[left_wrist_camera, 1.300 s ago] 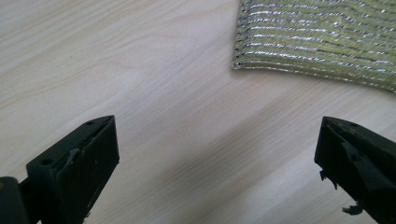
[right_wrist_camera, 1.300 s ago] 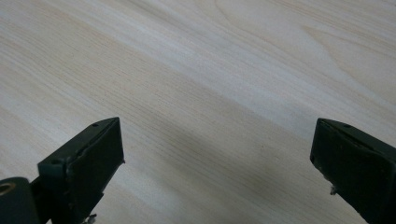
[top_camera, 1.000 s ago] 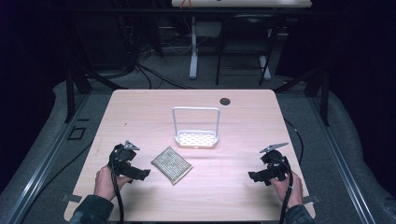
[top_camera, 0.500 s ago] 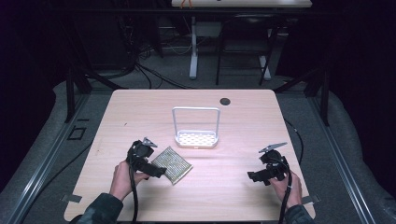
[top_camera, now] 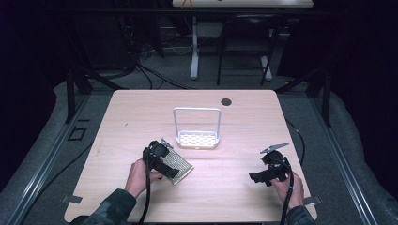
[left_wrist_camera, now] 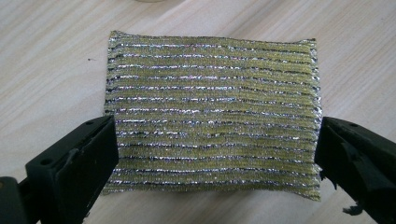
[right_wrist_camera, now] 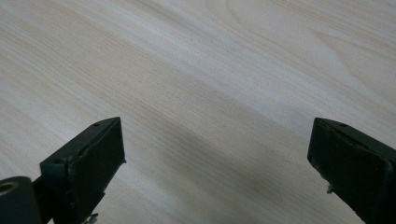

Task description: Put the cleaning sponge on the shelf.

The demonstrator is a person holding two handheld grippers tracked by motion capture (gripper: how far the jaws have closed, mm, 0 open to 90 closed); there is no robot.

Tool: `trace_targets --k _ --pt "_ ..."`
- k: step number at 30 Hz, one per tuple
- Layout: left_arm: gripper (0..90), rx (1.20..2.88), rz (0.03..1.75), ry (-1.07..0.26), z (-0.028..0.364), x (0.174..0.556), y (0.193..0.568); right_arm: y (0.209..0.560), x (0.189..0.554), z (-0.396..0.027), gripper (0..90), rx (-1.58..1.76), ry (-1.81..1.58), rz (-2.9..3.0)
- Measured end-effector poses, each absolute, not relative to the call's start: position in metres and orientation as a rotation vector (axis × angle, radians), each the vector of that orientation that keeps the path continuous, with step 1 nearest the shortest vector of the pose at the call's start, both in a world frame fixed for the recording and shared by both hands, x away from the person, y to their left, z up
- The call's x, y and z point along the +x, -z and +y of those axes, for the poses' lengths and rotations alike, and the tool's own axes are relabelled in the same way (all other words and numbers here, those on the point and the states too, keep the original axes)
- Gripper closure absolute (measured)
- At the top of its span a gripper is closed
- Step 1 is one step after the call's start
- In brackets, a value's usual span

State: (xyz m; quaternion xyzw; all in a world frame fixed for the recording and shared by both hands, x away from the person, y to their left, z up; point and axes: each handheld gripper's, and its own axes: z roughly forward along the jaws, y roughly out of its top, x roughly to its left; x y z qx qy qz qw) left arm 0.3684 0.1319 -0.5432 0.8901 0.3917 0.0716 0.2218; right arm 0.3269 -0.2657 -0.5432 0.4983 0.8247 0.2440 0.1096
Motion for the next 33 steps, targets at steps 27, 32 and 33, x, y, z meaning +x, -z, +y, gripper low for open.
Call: trace_targets --k 27,32,33 --pt "6.1 2.500 1.121 -0.241 0.124 0.372 0.556 0.543 0.327 -0.266 3.5 1.457 -0.711 2.430" --pt "11.2 2.492 1.128 -0.251 0.125 0.371 0.555 0.544 0.327 -0.266 3.6 1.466 -0.710 2.434" --pt "11.2 2.491 1.128 -0.251 0.125 0.371 0.555 0.544 0.327 -0.266 3.6 1.466 -0.710 2.434"
